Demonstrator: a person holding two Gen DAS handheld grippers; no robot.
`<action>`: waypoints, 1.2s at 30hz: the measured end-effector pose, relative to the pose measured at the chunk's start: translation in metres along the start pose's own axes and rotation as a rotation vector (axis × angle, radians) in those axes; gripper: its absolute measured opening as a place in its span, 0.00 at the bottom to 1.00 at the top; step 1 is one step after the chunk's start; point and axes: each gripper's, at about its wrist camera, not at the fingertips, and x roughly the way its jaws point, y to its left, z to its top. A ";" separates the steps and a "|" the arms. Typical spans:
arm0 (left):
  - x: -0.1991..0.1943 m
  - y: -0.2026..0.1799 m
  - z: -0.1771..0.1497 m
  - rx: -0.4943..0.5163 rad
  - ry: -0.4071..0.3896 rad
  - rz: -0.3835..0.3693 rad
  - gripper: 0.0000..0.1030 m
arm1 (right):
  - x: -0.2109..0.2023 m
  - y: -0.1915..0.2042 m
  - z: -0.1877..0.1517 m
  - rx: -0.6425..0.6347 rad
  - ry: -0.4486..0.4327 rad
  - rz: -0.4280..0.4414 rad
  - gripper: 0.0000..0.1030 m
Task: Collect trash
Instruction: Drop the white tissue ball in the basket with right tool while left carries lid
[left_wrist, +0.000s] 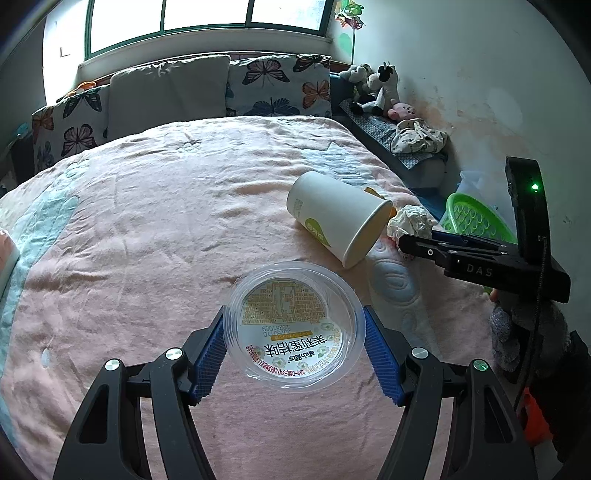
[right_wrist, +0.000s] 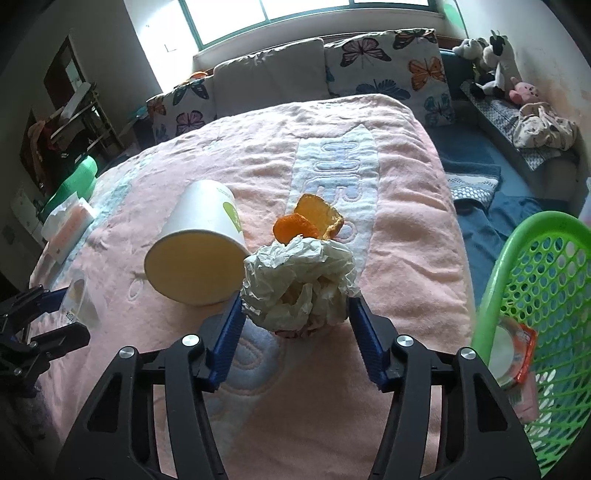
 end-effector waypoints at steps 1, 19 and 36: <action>-0.001 -0.001 0.000 0.002 -0.002 -0.001 0.65 | -0.003 0.000 -0.001 0.002 -0.004 0.002 0.54; -0.004 -0.038 0.004 0.031 -0.010 -0.061 0.65 | -0.063 -0.005 -0.032 -0.010 -0.052 -0.071 0.53; 0.013 -0.105 0.023 0.090 0.016 -0.143 0.65 | -0.117 -0.074 -0.062 0.105 -0.074 -0.207 0.54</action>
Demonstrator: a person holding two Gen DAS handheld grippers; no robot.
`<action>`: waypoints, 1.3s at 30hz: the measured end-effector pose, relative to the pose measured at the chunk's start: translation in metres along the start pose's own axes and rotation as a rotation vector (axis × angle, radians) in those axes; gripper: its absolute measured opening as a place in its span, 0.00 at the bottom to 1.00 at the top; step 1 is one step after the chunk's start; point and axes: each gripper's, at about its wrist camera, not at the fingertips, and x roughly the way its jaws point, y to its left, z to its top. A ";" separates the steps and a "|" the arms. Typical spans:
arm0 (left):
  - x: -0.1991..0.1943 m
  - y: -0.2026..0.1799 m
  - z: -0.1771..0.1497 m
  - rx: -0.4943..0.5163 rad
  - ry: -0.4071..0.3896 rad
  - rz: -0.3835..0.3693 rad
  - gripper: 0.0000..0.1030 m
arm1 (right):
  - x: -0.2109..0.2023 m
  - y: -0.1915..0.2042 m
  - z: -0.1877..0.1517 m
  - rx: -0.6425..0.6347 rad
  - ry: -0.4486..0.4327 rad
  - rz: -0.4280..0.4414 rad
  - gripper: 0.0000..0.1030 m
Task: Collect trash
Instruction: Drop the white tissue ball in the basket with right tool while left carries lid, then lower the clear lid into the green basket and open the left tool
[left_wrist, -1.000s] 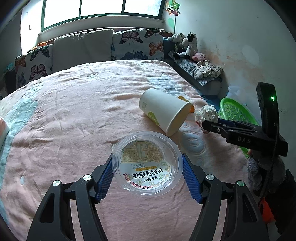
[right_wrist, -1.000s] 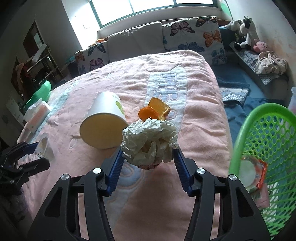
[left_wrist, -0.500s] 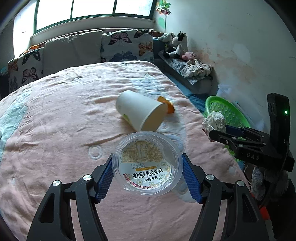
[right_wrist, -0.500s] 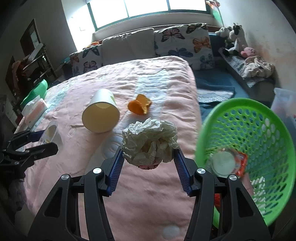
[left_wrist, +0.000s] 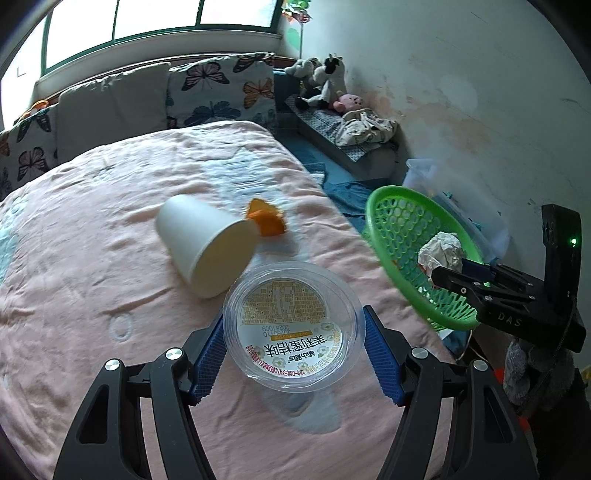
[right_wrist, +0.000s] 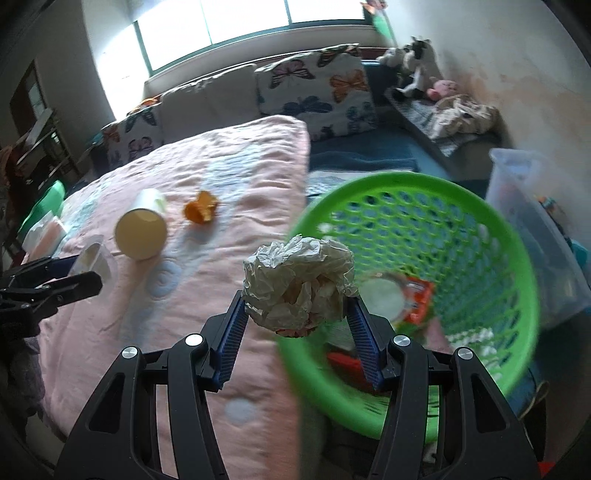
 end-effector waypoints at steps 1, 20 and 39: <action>0.002 -0.004 0.002 0.005 0.001 -0.004 0.65 | -0.002 -0.007 -0.001 0.009 -0.001 -0.010 0.54; 0.029 -0.064 0.037 0.097 0.024 -0.049 0.65 | -0.003 -0.084 -0.015 0.140 0.018 -0.104 0.63; 0.074 -0.120 0.053 0.158 0.089 -0.092 0.65 | -0.038 -0.104 -0.029 0.174 -0.045 -0.112 0.65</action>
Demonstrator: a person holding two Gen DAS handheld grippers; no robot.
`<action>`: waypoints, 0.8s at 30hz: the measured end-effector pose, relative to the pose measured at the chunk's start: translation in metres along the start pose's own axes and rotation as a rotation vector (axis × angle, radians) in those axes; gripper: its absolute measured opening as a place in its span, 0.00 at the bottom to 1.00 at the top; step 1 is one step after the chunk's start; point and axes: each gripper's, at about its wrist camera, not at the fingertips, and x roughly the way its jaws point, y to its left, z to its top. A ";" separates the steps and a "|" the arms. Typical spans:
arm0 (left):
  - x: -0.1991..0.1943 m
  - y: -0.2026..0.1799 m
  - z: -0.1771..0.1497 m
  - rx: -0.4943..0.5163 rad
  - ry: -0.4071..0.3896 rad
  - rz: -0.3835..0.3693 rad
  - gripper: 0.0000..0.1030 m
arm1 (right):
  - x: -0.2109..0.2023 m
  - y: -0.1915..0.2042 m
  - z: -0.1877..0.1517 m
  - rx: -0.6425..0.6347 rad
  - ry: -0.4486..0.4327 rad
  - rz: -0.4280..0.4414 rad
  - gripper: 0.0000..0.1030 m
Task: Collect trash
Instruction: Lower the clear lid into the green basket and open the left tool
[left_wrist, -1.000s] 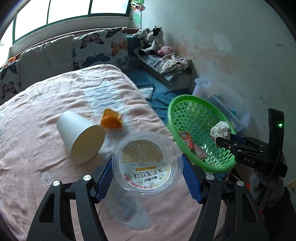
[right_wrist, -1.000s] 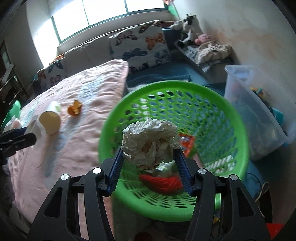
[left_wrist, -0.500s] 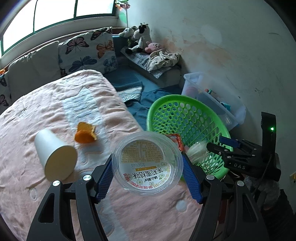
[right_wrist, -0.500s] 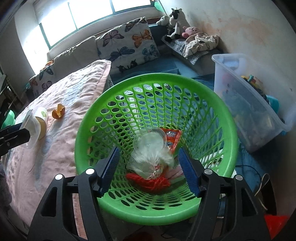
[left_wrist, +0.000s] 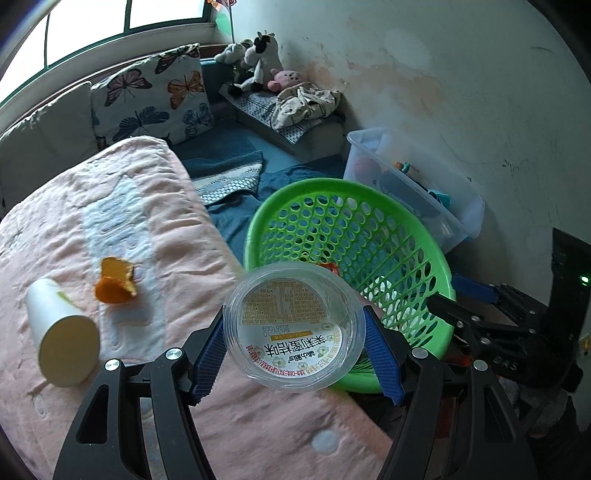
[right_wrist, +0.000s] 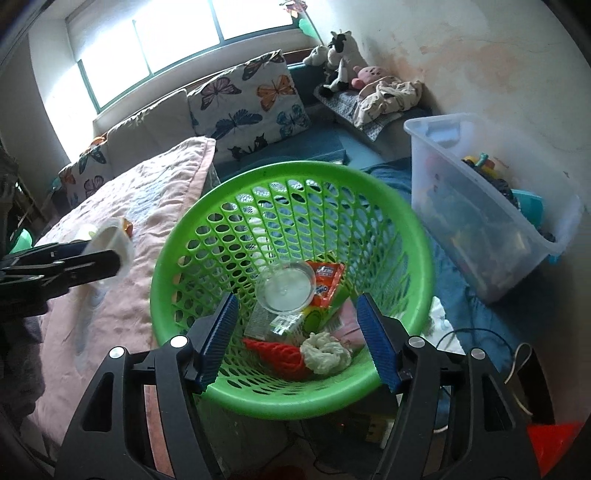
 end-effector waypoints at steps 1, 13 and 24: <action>0.002 -0.002 0.001 0.002 0.002 -0.002 0.65 | -0.002 -0.002 0.000 0.004 -0.004 0.000 0.65; 0.043 -0.029 0.007 0.023 0.067 -0.041 0.65 | -0.019 -0.022 -0.012 0.050 -0.028 -0.007 0.65; 0.052 -0.044 0.007 0.041 0.087 -0.060 0.69 | -0.023 -0.031 -0.017 0.074 -0.033 -0.009 0.65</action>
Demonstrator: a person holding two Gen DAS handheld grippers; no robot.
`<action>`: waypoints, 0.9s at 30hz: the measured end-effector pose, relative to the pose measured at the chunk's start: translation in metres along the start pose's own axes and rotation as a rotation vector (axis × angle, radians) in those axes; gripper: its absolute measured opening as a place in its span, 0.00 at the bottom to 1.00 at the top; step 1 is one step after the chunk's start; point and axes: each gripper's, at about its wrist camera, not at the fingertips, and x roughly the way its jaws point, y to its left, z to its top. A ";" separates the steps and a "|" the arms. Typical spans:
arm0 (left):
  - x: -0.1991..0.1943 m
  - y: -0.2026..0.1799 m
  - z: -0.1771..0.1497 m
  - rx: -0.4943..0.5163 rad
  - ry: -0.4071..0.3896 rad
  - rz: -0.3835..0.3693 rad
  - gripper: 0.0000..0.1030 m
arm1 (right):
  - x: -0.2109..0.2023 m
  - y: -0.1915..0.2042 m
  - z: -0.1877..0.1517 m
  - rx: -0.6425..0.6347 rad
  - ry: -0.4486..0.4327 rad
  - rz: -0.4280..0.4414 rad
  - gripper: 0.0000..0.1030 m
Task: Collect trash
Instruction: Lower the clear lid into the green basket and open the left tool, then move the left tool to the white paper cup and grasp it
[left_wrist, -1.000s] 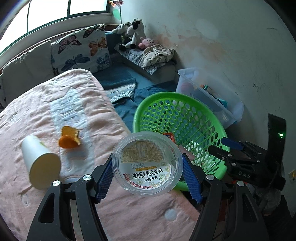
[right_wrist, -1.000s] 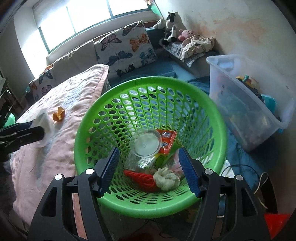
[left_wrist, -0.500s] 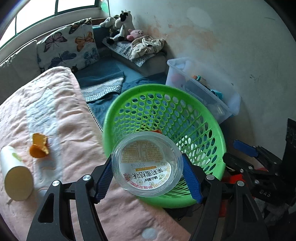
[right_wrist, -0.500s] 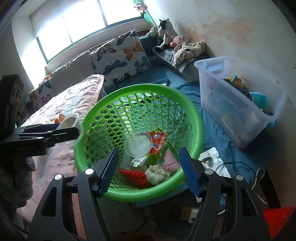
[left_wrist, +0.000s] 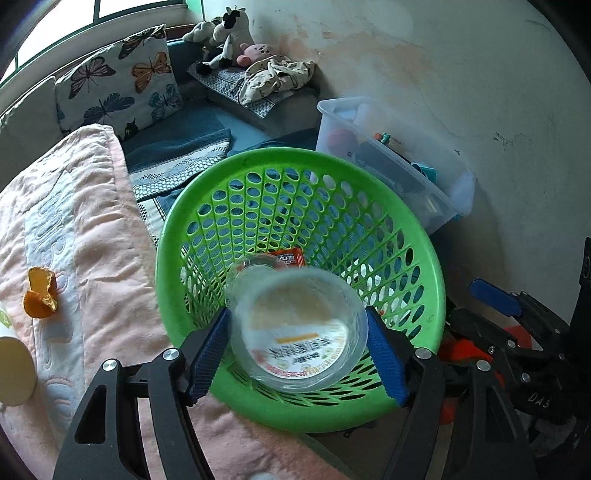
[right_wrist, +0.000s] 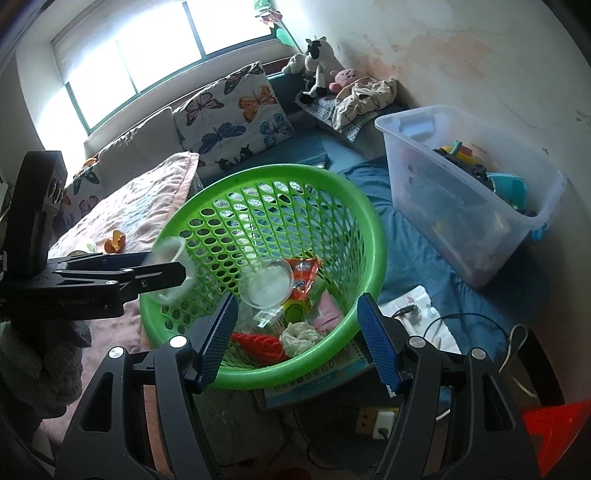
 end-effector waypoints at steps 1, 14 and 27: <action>-0.001 -0.001 0.000 0.000 -0.002 -0.004 0.70 | -0.001 0.000 0.000 0.001 -0.001 0.002 0.65; -0.026 0.013 -0.009 -0.029 -0.052 0.017 0.77 | -0.008 0.012 0.000 -0.013 -0.012 0.025 0.67; -0.069 0.061 -0.030 -0.123 -0.105 0.124 0.78 | -0.005 0.042 0.004 -0.062 -0.008 0.067 0.67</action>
